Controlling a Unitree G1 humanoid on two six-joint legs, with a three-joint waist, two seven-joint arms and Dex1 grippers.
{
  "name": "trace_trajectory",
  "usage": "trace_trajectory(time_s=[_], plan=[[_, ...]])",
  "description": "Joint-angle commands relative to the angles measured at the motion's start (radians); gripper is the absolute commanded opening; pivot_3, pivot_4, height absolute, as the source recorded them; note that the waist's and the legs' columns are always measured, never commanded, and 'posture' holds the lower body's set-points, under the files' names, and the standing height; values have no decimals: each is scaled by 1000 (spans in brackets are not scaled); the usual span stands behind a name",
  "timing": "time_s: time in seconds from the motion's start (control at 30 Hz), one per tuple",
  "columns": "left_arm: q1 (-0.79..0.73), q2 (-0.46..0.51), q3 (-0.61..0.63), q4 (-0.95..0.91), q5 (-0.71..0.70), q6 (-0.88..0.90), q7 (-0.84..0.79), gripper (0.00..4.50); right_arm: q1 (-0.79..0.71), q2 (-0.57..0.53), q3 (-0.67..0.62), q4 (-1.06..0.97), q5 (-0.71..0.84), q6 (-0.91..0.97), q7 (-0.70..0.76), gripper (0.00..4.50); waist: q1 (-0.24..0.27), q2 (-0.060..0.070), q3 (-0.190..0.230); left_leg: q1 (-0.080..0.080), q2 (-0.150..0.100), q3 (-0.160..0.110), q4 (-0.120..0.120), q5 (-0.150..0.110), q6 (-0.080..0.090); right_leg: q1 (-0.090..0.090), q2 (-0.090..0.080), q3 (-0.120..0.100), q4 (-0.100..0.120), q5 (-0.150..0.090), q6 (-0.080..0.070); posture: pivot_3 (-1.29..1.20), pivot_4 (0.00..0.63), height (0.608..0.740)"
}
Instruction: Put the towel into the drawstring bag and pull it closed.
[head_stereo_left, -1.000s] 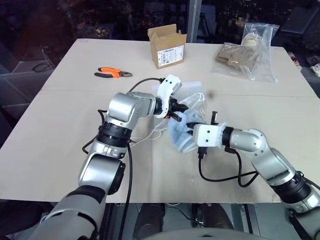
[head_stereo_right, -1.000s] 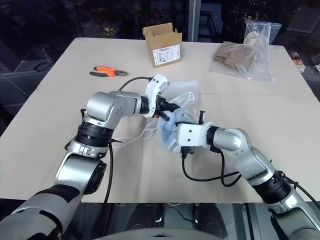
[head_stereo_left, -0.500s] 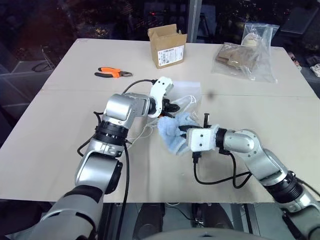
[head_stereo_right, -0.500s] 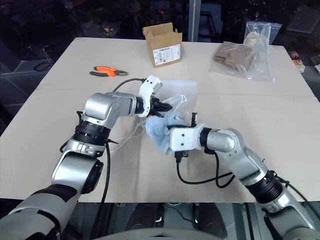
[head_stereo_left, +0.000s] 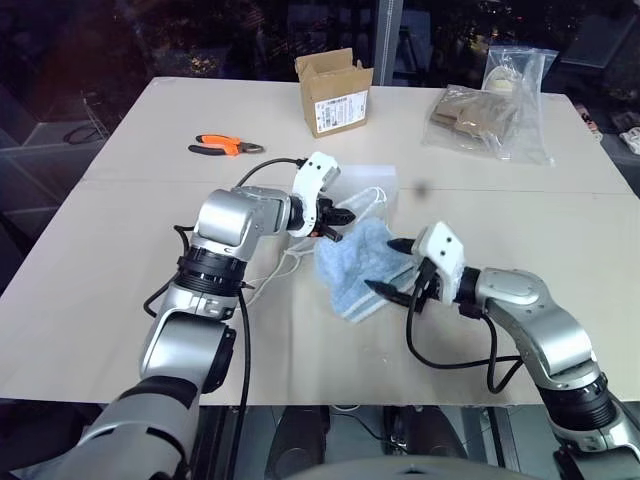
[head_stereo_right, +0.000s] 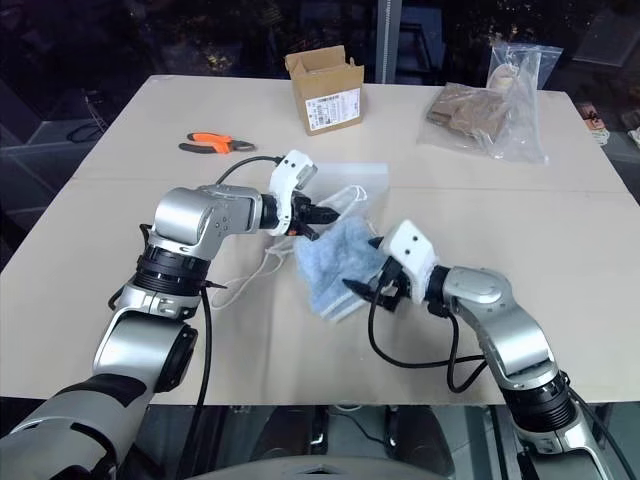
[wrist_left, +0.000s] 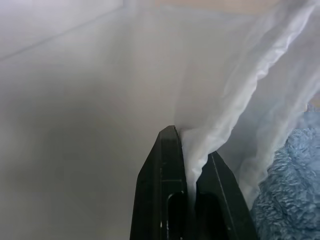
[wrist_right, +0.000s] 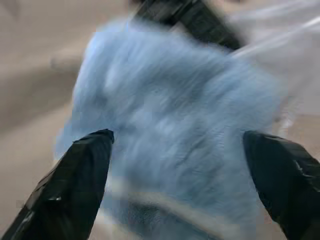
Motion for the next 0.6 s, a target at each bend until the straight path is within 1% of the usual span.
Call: trace_trajectory(time_s=[0.03, 0.1, 0.17, 0.23, 0.3, 0.43, 0.53, 0.6], plan=[[0, -4, -4, -36, -1, -17, -5, 0, -57, 67, -103, 59, 70, 109, -105, 4475, -2, 0, 0, 0, 0, 0, 0, 0, 0, 0, 0, 0, 0, 0, 0, 0, 150, 740], [-1, -6, -4, -34, 2, -21, -4, 0, -83, 84, -92, 125, 92, 126, -100, 4475, -2, 0, 0, 0, 0, 0, 0, 0, 0, 0, 0, 0, 1, 0, 0, 0, 150, 740], [-2, -8, -5, -32, 4, -27, -3, 0, -109, 91, -63, 184, 123, 128, -53, 4475, -2, 0, 0, 0, 0, 0, 0, 0, 0, 0, 0, 0, 1, 0, 0, 0, 150, 740], [-3, -9, -4, -32, 5, -29, -1, 0, -141, 102, -44, 259, 130, 114, -38, 4475, -3, 0, 0, 0, 0, 0, 0, 0, 0, 0, 0, 0, 1, 0, 0, 0, 150, 740], [-3, -10, -3, -35, 4, -30, 1, 0, -165, 101, -16, 334, 108, 64, -21, 4475, -4, 0, 0, 0, 0, 0, 0, 0, 0, 0, 0, 0, 0, 0, 0, 0, 150, 740], [0, -9, -2, -42, 5, -31, 4, 0, -191, 103, 24, 459, 114, -35, 78, 4475, -4, 0, 0, -1, 0, 0, 0, 0, 0, 0, 0, 0, 0, 0, 0, 0, 150, 740], [1, -4, -2, -44, 8, -35, 5, 0, -185, 113, 35, 507, 125, -93, 129, 3683, -4, 0, 0, -1, 0, 0, 0, 0, 0, 0, 0, 0, -1, 0, 0, 0, 150, 740], [2, -2, -3, -46, 9, -37, 5, 0, -170, 126, 24, 501, 146, -133, 153, 2871, -5, 0, 0, -1, 0, 0, 0, 0, 0, 0, 0, 0, -1, 0, 0, 0, 150, 740]])
